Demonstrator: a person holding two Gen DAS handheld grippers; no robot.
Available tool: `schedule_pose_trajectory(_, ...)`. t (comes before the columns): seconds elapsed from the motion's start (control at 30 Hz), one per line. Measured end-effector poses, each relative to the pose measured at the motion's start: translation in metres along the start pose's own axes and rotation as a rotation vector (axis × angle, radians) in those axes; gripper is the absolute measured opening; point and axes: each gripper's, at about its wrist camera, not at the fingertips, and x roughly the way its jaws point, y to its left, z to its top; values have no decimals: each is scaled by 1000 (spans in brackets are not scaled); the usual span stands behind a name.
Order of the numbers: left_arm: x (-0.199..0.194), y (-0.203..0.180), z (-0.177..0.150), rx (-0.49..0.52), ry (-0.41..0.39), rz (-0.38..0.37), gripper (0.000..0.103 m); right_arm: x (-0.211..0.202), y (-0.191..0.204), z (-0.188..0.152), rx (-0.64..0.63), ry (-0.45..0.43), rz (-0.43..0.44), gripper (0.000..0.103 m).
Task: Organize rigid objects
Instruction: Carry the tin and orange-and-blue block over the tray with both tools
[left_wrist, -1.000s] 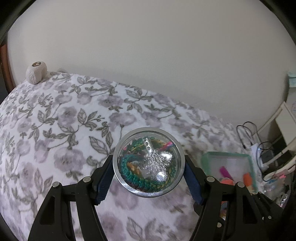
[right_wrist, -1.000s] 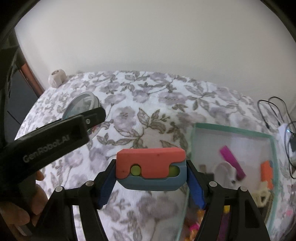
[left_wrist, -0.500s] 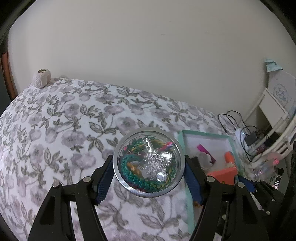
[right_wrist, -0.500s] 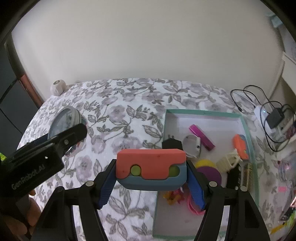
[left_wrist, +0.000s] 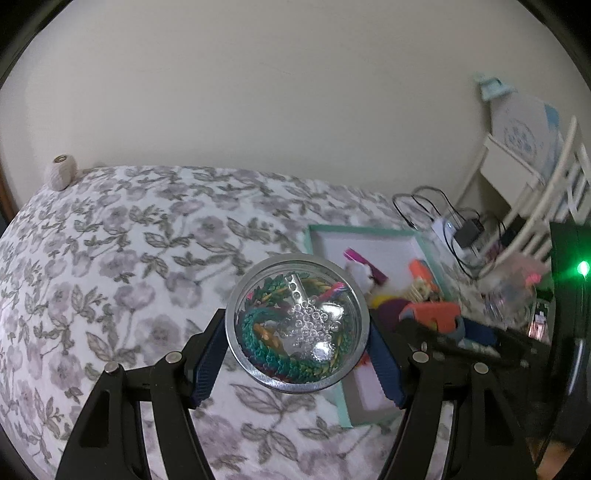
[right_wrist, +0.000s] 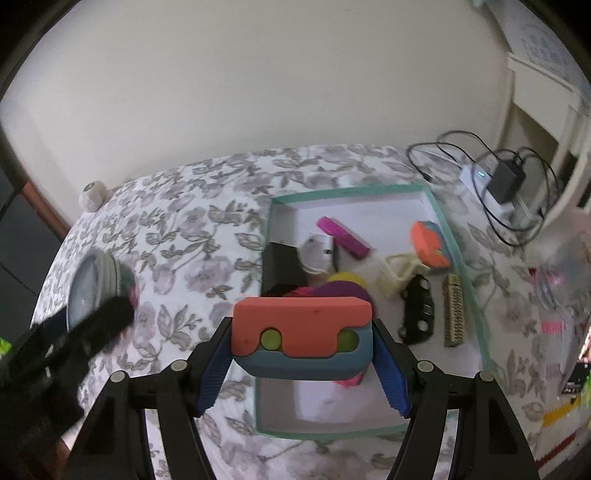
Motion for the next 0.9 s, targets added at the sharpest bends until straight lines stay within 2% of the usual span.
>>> schedule_pose_trajectory(0.2, 12, -30, -14, 94, 36, -18, 73, 1, -32, -1, 61, 11, -45, 73)
schedule_pose_trajectory(0.37, 33, -54, -32, 159, 109, -27, 73, 5, -59, -4, 119, 32, -81, 73)
schedule_pose_trajectory(0.57, 54, -66, -42, 169, 178, -47, 73, 20, -81, -14, 157, 92, -115, 73)
schedule_pose_trajectory(0.9, 83, -68, -52, 168, 263, -54, 73, 42, -84, -22, 133, 164, -140, 73)
